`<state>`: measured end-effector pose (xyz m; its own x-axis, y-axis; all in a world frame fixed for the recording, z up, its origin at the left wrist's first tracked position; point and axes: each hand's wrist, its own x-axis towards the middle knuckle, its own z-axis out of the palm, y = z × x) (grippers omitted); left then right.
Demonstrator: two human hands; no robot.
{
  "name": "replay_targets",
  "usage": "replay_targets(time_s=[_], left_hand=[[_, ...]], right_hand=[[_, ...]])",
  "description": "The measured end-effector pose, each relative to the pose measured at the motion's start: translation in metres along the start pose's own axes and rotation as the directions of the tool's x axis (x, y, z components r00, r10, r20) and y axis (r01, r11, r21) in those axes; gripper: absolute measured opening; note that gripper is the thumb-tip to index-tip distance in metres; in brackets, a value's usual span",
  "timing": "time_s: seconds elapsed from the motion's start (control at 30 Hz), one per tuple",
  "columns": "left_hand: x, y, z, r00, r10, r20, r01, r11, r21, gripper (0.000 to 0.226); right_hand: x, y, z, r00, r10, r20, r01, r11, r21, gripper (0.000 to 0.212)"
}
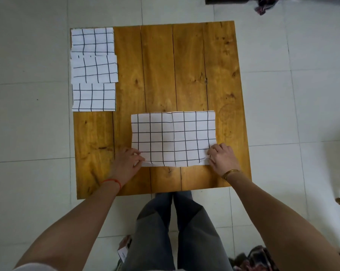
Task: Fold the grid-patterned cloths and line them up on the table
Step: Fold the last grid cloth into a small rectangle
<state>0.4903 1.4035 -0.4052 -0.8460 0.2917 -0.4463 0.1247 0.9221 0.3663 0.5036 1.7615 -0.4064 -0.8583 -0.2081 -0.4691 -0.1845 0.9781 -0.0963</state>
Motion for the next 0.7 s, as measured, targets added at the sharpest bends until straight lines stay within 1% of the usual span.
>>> replay_targets(time_s=[0.07, 0.1, 0.17, 0.27, 0.33, 0.37, 0.43, 0.53, 0.63, 0.7], left_hand=[[0.001, 0.001, 0.007, 0.999, -0.033, -0.004, 0.033, 0.999, -0.002, 0.022], [0.001, 0.002, 0.010, 0.999, -0.046, -0.007, 0.046, 0.999, -0.017, 0.025], [0.006, 0.006, 0.012, 0.998, -0.049, -0.029, 0.048, 0.998, -0.049, 0.030], [0.023, 0.015, 0.010, 0.992, -0.036, -0.123, 0.024, 0.995, -0.100, 0.033], [0.042, 0.020, 0.007, 0.979, 0.009, -0.205, -0.028, 0.996, -0.090, 0.036], [0.052, 0.022, 0.006, 0.972, 0.030, -0.233, -0.047, 0.997, -0.068, 0.038], [0.075, 0.024, 0.005, 0.972, 0.041, -0.231, -0.043, 0.999, -0.001, 0.044], [0.103, 0.028, 0.006, 0.985, 0.021, -0.170, 0.001, 0.992, 0.126, 0.055], [0.120, 0.023, 0.018, 0.994, 0.010, -0.105, 0.014, 0.974, 0.228, 0.058], [0.124, 0.014, 0.028, 0.995, -0.020, -0.093, 0.044, 0.965, 0.259, 0.059]], right_hand=[[0.001, -0.002, 0.006, 1.000, 0.002, 0.015, -0.003, 0.999, 0.041, 0.037], [0.003, -0.003, 0.008, 1.000, 0.005, -0.003, -0.005, 0.998, 0.064, 0.042], [0.010, -0.008, 0.007, 0.996, 0.015, -0.083, -0.006, 0.994, 0.110, 0.048], [0.034, -0.022, -0.003, 0.972, -0.001, -0.235, 0.030, 0.992, 0.120, 0.046], [0.057, -0.037, -0.012, 0.957, -0.016, -0.289, 0.061, 0.987, 0.148, 0.042], [0.069, -0.044, -0.015, 0.959, -0.024, -0.282, 0.073, 0.984, 0.165, 0.043], [0.093, -0.059, -0.019, 0.975, -0.053, -0.216, 0.090, 0.982, 0.168, 0.052], [0.124, -0.077, -0.017, 0.990, -0.084, -0.112, 0.099, 0.985, 0.142, 0.057], [0.141, -0.083, -0.004, 0.997, -0.056, -0.057, 0.063, 0.991, 0.122, 0.060], [0.142, -0.081, 0.009, 0.999, -0.034, -0.034, 0.037, 0.995, 0.095, 0.061]])
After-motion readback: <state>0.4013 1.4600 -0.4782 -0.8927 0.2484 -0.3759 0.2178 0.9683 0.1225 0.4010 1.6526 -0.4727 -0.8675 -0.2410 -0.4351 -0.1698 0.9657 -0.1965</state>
